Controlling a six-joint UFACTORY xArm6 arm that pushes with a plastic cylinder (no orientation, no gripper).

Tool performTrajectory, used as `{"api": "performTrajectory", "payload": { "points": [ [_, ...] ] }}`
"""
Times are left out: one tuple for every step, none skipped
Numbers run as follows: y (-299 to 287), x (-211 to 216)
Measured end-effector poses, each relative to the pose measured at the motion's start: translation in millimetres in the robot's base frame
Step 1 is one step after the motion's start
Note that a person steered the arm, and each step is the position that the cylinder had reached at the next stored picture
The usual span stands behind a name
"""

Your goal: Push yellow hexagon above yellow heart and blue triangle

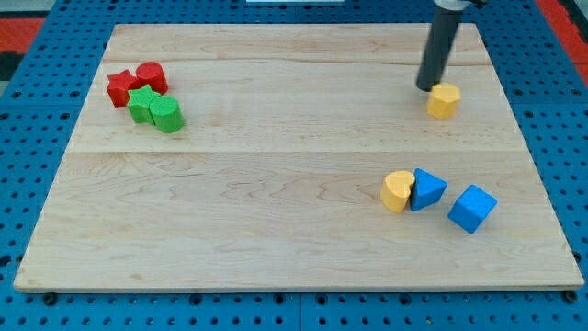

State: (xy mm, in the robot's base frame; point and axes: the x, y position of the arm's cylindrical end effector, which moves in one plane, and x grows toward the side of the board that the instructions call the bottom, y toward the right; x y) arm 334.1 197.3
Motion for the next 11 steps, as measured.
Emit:
{"api": "performTrajectory", "payload": {
  "points": [
    [16.1,-4.9],
    [37.7,6.5],
    [7.1,42.0],
    [-17.2,65.7],
    [-30.1,67.3],
    [-30.1,67.3],
    [-30.1,78.8],
    [-35.2,108.5],
    [-43.1,92.8],
    [-75.9,79.3],
    [-76.7,111.7]
  ]
}}
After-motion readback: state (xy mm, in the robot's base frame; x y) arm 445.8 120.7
